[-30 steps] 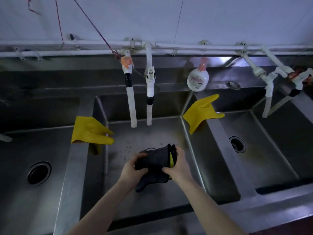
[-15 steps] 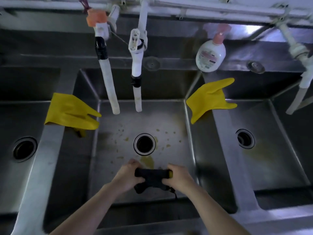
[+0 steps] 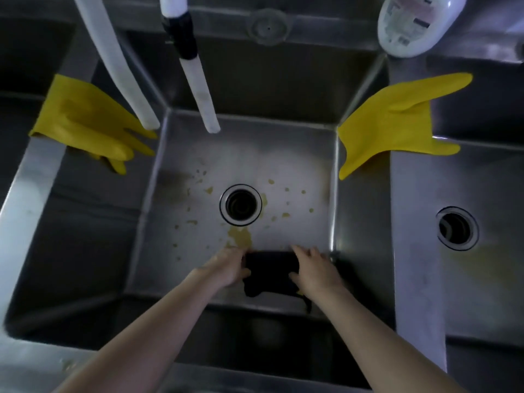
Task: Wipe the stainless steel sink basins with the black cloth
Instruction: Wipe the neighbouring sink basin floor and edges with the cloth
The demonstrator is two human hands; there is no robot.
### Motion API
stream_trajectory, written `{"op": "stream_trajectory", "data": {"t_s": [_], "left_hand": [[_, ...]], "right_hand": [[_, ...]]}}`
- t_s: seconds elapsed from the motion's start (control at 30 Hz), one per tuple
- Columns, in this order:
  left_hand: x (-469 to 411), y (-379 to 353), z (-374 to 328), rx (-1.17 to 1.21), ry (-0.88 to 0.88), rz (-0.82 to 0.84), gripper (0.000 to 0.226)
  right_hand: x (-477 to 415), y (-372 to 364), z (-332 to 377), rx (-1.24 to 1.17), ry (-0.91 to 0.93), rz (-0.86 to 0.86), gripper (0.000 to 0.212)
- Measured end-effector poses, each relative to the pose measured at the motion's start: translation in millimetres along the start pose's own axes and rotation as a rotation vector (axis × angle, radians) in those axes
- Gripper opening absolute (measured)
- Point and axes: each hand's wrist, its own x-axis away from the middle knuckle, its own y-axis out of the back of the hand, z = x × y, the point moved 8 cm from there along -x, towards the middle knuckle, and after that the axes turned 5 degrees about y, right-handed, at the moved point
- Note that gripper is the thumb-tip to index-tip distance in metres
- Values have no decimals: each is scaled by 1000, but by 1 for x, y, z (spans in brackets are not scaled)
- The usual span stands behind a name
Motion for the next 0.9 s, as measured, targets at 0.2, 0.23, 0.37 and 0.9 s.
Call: {"op": "stream_trajectory", "data": {"t_s": [0.2, 0.23, 0.37, 0.9], "left_hand": [[5, 6, 7, -48, -70, -5, 48], [7, 9, 15, -91, -67, -8, 51], [14, 31, 57, -348, -24, -75, 58], [55, 99, 154, -830, 68, -186, 54]], "right_hand": [[8, -35, 52, 403, 480, 18, 68], [7, -40, 49, 446, 487, 41, 69], [-12, -40, 35, 473, 449, 15, 77], [-13, -109, 122, 829, 775, 101, 82]]}}
